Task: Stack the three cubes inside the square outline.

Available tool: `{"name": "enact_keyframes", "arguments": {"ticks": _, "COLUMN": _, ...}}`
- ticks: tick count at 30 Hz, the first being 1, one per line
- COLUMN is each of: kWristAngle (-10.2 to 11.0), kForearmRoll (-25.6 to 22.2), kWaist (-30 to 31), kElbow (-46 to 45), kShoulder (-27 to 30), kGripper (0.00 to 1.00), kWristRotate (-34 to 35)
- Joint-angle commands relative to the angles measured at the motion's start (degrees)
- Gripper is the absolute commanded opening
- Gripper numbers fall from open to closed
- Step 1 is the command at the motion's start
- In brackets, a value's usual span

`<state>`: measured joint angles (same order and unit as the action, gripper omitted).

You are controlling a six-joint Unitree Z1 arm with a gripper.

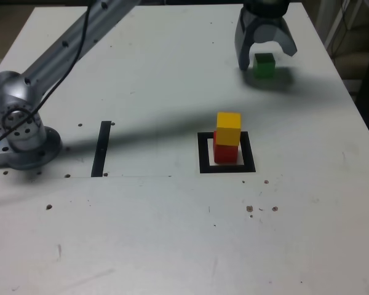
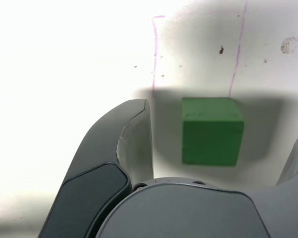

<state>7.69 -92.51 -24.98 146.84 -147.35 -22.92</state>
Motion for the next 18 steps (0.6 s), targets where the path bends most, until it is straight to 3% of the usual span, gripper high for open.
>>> {"name": "enact_keyframes", "arguments": {"ticks": 1, "kWristAngle": -0.26, "kForearmRoll": -1.07, "kWaist": -0.34, "kElbow": 1.20, "kShoulder": -1.12, "kGripper": 0.97, "kWristRotate": -0.23}}
{"name": "enact_keyframes", "arguments": {"ticks": 8, "kWristAngle": -0.86, "kForearmRoll": -1.27, "kWaist": -0.46, "kElbow": 3.12, "kShoulder": -2.84, "kGripper": 0.82, "kWristRotate": 0.05}}
{"name": "enact_keyframes", "arguments": {"ticks": 15, "kWristAngle": 0.44, "kForearmRoll": -1.18, "kWaist": 0.00, "kElbow": 3.81, "kShoulder": -3.20, "kGripper": 0.44, "kWristRotate": 0.81}}
{"name": "enact_keyframes", "arguments": {"ticks": 18, "kWristAngle": 0.92, "kForearmRoll": -1.14, "kWaist": 0.27, "kElbow": 4.09, "kShoulder": -3.21, "kGripper": 0.32, "kWristRotate": 0.81}}
